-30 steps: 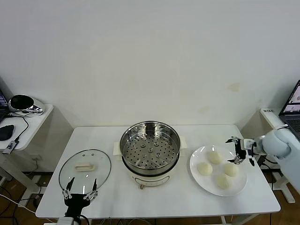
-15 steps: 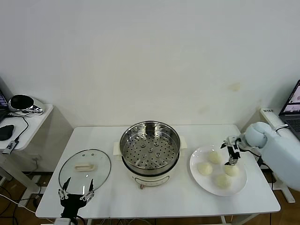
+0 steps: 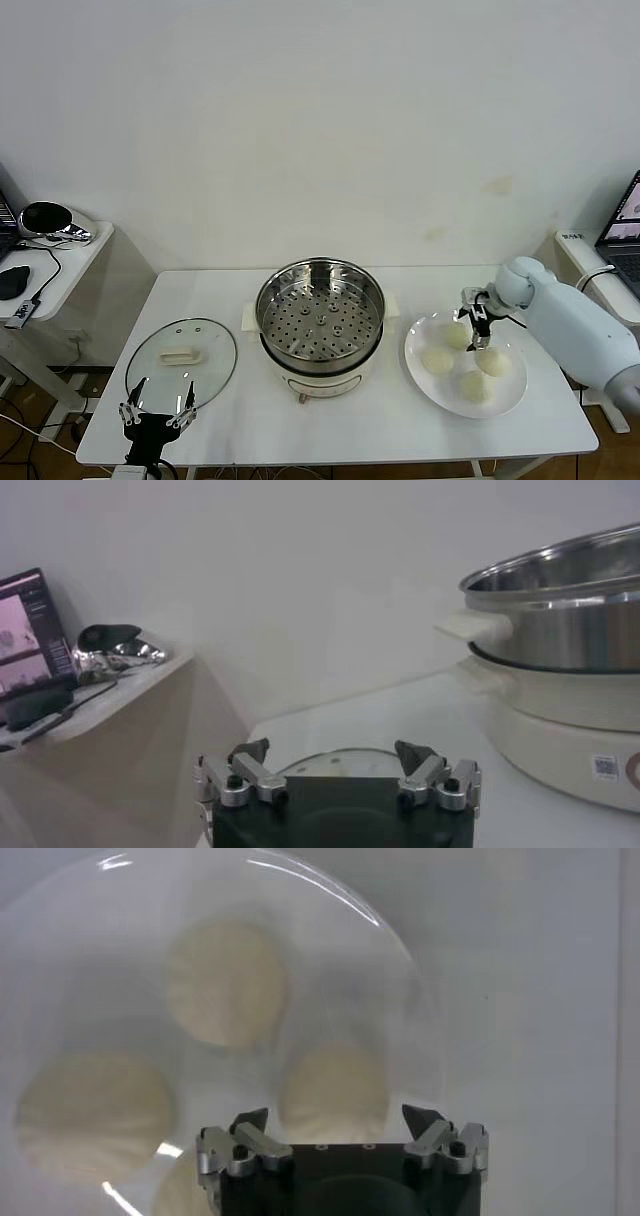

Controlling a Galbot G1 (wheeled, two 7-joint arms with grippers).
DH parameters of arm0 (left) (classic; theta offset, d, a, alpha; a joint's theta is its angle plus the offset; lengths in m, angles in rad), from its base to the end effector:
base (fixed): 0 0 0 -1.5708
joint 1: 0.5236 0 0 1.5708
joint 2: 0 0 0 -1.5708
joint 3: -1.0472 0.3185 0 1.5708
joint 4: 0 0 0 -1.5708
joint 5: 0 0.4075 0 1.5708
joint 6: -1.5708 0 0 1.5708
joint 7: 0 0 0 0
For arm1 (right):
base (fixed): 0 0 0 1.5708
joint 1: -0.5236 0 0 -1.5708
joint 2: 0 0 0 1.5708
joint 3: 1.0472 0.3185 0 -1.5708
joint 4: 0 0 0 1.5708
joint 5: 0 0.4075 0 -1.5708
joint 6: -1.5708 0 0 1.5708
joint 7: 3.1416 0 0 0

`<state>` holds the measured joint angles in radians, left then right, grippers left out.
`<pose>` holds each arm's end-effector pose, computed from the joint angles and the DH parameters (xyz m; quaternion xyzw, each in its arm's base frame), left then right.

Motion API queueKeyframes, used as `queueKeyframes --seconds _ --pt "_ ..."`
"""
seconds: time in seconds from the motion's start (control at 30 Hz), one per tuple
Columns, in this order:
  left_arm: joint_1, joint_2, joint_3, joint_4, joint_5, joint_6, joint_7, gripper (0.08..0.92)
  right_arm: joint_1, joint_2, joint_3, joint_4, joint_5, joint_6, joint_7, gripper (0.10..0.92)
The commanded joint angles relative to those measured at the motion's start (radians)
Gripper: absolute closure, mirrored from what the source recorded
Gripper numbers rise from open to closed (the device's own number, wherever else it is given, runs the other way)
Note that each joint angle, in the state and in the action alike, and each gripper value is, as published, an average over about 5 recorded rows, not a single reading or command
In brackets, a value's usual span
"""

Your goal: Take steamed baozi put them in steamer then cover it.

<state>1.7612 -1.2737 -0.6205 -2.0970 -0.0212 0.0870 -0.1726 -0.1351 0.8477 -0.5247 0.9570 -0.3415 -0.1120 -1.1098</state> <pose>0.2003 0.0659 -0.3044 0.0447 -0.9808 -0.1501 0.1162 0.5808 -0.1496 -0.2393 0.4607 -0.5610 0.5429 0.4222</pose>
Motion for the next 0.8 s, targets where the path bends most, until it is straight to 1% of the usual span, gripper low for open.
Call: queueKeyframes --seconds 0.03,0.33,0.43,0.6,0.8 --pt "0.001 0.0 -0.002 0.001 0.002 0.0 -0.001 0.177 0.021 0.041 -0.026 -0.052 -0.01 -0.003 -0.005 0.223" --pt "0.003 -0.005 -0.004 -0.003 0.002 -0.003 -0.001 0.177 0.015 0.03 -0.031 -0.036 -0.012 -0.005 -0.012 0.36" --pt "0.006 -0.006 -0.005 -0.006 0.002 -0.004 -0.002 0.177 0.019 0.022 -0.031 -0.023 -0.003 0.002 -0.013 0.393" --pt "0.006 -0.006 -0.005 -0.01 0.003 -0.005 -0.002 0.177 0.062 -0.021 -0.066 0.035 0.044 0.009 -0.023 0.405" --pt "0.006 0.002 -0.006 -0.013 0.0 -0.006 -0.001 0.177 0.222 -0.127 -0.167 0.164 0.176 0.013 -0.054 0.403"
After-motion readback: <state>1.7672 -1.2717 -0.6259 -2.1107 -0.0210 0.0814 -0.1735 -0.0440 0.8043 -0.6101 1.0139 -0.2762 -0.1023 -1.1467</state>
